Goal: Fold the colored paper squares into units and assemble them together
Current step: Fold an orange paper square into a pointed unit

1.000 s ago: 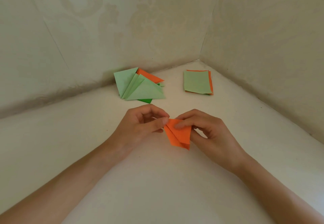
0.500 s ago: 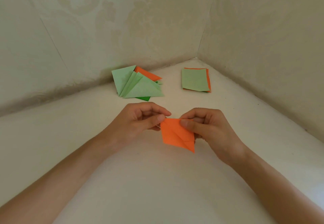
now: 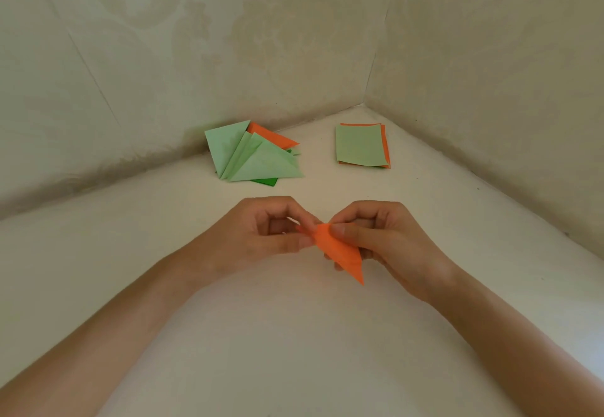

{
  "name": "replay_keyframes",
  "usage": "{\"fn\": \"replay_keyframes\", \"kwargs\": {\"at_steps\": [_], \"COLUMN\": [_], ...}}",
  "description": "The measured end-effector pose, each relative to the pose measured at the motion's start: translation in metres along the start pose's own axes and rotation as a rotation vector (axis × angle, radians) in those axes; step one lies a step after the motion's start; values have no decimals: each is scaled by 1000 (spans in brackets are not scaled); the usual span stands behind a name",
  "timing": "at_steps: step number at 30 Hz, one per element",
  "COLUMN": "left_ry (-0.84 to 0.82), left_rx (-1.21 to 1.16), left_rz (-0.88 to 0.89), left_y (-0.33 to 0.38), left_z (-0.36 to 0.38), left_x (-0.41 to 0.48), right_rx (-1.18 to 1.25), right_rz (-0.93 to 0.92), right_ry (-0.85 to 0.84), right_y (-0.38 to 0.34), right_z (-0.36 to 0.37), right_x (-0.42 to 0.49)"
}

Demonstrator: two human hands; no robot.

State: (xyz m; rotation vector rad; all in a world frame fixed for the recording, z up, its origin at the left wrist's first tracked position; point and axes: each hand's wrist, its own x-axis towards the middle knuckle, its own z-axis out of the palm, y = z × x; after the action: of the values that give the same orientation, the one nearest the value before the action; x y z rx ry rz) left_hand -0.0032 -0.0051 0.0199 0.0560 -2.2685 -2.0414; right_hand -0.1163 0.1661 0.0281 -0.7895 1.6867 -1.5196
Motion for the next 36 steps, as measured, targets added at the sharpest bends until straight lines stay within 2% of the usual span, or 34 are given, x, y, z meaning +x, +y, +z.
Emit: {"fn": "replay_keyframes", "kwargs": {"at_steps": [7,10,13,16,19,22,29,33,36], "left_ry": [139,235,287,268,206,222,232,256,458], "left_rx": [43,50,23,20,94,176,315,404,431], "left_rz": [-78,-104,-107,-106,-85,-34,84,114,90], "left_y": [2,1,1,2,1,-5,-12,-15,-23], "left_z": [6,6,9,11,11,10,11,10,-5], "left_x": [4,4,2,1,2,4,3,4,15], "right_rx": [-211,-154,-227,-238,-221,-182,-19,-114,-275], "right_rz": [-141,-76,-67,-103,-108,-56,26,42,-39], "right_ry": [16,14,44,83,42,-11,-5,54,232], "right_y": [0,-2,3,8,8,8,4,5,8], "right_z": [4,5,9,10,10,11,4,5,-10], "right_x": [-3,-3,-2,0,0,1,3,6,17]}}
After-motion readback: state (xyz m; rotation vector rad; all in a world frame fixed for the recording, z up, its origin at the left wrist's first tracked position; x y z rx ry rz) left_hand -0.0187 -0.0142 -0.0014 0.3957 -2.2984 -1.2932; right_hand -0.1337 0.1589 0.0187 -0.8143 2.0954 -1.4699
